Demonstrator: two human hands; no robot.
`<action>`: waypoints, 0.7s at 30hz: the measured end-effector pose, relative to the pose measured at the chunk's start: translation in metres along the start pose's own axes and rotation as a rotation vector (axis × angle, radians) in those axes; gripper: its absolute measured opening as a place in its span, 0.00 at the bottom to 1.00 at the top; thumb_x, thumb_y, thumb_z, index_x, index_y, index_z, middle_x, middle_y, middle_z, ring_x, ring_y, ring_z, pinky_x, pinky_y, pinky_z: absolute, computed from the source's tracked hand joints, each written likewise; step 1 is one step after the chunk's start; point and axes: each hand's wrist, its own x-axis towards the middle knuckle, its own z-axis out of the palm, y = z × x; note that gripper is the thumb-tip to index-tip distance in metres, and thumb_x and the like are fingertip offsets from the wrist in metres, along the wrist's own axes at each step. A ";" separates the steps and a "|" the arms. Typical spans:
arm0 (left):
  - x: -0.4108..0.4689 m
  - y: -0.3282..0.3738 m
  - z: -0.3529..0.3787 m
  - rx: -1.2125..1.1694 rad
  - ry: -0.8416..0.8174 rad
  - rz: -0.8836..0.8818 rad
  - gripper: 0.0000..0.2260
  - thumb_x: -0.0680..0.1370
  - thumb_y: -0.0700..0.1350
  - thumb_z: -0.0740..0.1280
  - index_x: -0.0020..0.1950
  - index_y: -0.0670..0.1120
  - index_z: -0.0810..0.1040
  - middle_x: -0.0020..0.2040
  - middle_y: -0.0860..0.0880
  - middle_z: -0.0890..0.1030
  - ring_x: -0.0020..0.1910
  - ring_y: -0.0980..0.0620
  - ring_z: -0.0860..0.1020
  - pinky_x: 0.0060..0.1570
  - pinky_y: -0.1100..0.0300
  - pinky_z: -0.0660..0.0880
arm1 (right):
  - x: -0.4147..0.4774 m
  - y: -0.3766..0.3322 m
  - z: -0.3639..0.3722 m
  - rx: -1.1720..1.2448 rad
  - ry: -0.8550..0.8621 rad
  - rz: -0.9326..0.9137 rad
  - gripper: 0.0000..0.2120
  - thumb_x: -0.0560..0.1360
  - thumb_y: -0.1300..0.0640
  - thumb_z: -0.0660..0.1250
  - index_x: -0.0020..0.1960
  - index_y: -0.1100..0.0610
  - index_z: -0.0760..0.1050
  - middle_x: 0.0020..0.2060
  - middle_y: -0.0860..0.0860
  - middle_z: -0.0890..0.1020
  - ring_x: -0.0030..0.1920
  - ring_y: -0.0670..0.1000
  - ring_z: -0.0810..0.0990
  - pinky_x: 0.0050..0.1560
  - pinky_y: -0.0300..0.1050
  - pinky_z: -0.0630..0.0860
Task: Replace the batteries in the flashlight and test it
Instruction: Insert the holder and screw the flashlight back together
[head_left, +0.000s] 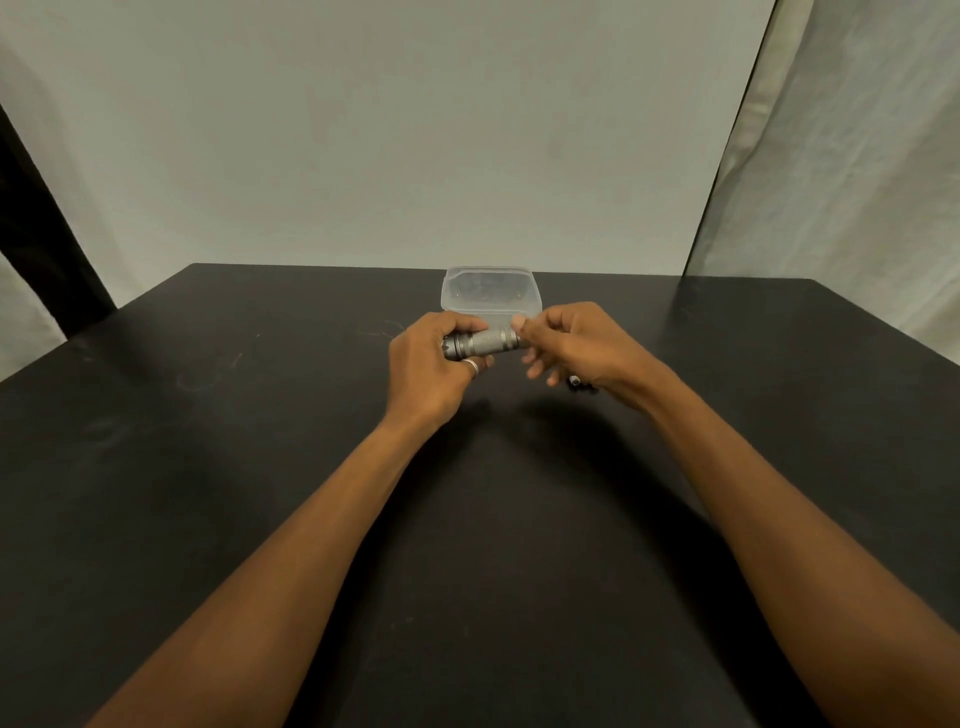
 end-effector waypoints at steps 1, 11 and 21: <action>0.000 0.000 0.000 0.001 -0.005 0.010 0.16 0.68 0.38 0.81 0.54 0.47 0.85 0.48 0.53 0.83 0.45 0.57 0.81 0.46 0.70 0.77 | 0.000 -0.001 0.002 -0.029 0.009 0.026 0.23 0.82 0.44 0.64 0.48 0.65 0.81 0.36 0.56 0.85 0.33 0.49 0.84 0.32 0.40 0.78; 0.000 0.001 0.000 -0.012 -0.001 -0.007 0.17 0.68 0.36 0.80 0.54 0.47 0.85 0.48 0.53 0.83 0.45 0.59 0.81 0.46 0.70 0.77 | -0.004 0.000 -0.008 0.098 -0.052 -0.004 0.12 0.78 0.54 0.73 0.58 0.60 0.79 0.46 0.56 0.87 0.44 0.50 0.88 0.34 0.38 0.79; -0.001 0.002 -0.001 -0.007 -0.009 0.004 0.16 0.68 0.38 0.81 0.54 0.47 0.85 0.48 0.54 0.83 0.46 0.59 0.81 0.46 0.72 0.76 | -0.003 -0.003 0.001 -0.008 -0.012 0.076 0.26 0.82 0.40 0.61 0.50 0.63 0.81 0.38 0.56 0.86 0.34 0.50 0.85 0.30 0.39 0.76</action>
